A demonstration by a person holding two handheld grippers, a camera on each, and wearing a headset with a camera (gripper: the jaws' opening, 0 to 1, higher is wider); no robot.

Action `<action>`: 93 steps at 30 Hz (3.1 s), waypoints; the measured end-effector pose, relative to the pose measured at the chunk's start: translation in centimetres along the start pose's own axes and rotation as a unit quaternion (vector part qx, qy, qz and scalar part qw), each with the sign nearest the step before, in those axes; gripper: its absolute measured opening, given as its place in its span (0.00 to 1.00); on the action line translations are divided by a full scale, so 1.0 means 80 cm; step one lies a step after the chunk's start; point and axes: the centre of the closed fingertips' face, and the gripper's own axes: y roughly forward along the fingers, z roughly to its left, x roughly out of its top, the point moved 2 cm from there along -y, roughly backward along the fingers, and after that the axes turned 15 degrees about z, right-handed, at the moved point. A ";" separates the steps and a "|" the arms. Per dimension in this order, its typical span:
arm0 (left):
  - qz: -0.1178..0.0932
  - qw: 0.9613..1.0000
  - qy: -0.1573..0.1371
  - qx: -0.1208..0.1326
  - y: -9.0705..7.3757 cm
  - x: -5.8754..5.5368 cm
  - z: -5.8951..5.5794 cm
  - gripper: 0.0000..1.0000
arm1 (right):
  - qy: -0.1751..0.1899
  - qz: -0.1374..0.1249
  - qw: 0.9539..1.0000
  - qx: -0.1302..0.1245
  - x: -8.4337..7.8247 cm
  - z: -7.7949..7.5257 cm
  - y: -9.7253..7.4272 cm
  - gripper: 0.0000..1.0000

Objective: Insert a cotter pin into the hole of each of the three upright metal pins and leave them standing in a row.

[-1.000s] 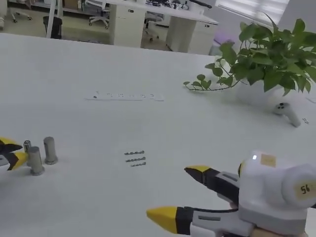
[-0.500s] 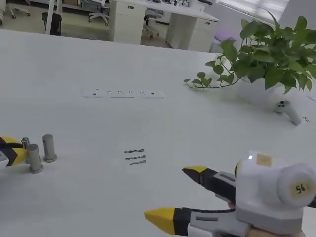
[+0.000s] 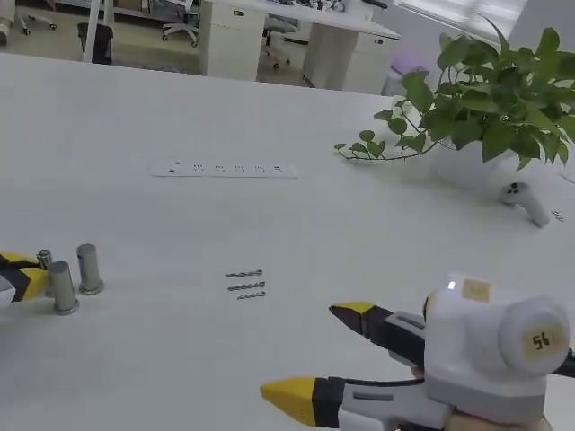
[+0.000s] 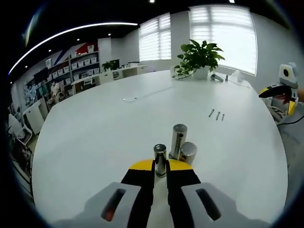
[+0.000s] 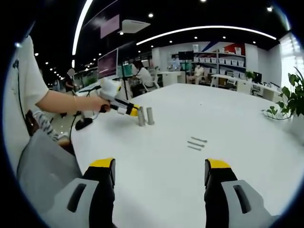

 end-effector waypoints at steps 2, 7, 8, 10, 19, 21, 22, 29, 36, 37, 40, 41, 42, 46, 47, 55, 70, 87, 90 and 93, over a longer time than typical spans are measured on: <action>0.001 1.000 -0.008 -0.001 -0.001 -0.002 0.001 0.07 | -0.002 0.000 1.000 0.000 0.000 0.001 0.000 0.78; 0.002 1.000 -0.015 0.003 -0.006 -0.006 0.003 0.07 | -0.003 -0.001 1.000 0.001 0.000 0.003 0.000 0.78; 0.002 1.000 -0.017 0.004 -0.007 -0.007 0.003 0.07 | -0.003 -0.001 1.000 0.001 0.000 0.003 0.000 0.78; 0.004 1.000 -0.018 0.007 -0.009 -0.010 0.004 0.07 | -0.003 -0.002 1.000 0.002 0.000 0.004 0.000 0.78; -0.003 1.000 -0.024 0.018 -0.029 -0.012 0.002 0.07 | -0.006 -0.004 1.000 0.005 0.002 0.006 0.000 0.78; -0.003 1.000 -0.020 0.020 -0.034 -0.012 -0.001 0.07 | -0.008 -0.005 1.000 0.006 0.003 0.006 0.000 0.78; -0.001 1.000 -0.016 0.021 -0.037 -0.012 -0.004 0.07 | -0.008 -0.006 1.000 0.007 0.004 0.007 0.000 0.78; -0.021 1.000 -0.009 0.010 -0.060 -0.003 -0.032 0.07 | -0.011 -0.008 1.000 0.009 0.007 0.011 0.000 0.77; -0.028 1.000 0.013 -0.004 -0.073 0.006 -0.068 0.07 | -0.014 -0.010 1.000 0.010 0.007 0.016 -0.002 0.77; -0.028 0.999 0.015 -0.006 -0.073 0.006 -0.073 0.07 | -0.014 -0.010 1.000 0.011 0.006 0.017 -0.002 0.77; -0.024 0.999 0.026 -0.013 -0.070 0.005 -0.089 0.07 | -0.013 -0.009 1.000 0.012 0.005 0.019 -0.002 0.77; -0.023 0.999 0.027 -0.016 -0.068 0.005 -0.091 0.07 | -0.014 -0.008 1.000 0.013 0.005 0.020 -0.003 0.77; -0.022 0.999 0.030 -0.020 -0.066 0.006 -0.096 0.07 | -0.016 -0.008 1.000 0.012 0.005 0.021 -0.003 0.77; -0.024 0.999 0.035 -0.032 -0.057 0.008 -0.114 0.07 | -0.018 -0.009 1.000 0.013 0.006 0.022 -0.006 0.76; -0.024 0.998 0.037 -0.035 -0.055 0.009 -0.118 0.07 | -0.019 -0.009 1.000 0.013 0.006 0.022 -0.006 0.76; -0.023 0.997 0.045 -0.055 -0.028 0.012 -0.143 0.07 | -0.017 -0.009 1.000 0.009 0.007 0.019 -0.008 0.76; -0.009 0.994 0.078 -0.076 -0.006 -0.002 -0.167 0.07 | 0.004 -0.012 1.000 0.008 0.004 0.013 -0.010 0.73; 0.001 0.993 0.085 -0.081 0.000 -0.007 -0.171 0.13 | 0.012 -0.010 1.000 0.012 -0.001 0.011 -0.010 0.73; 0.002 0.994 0.087 -0.071 -0.003 -0.008 -0.169 0.17 | 0.011 -0.012 1.000 0.011 0.001 0.010 -0.012 0.73; -0.006 0.995 0.077 -0.068 -0.009 -0.005 -0.168 0.21 | 0.009 -0.012 1.000 0.012 0.004 0.009 -0.013 0.73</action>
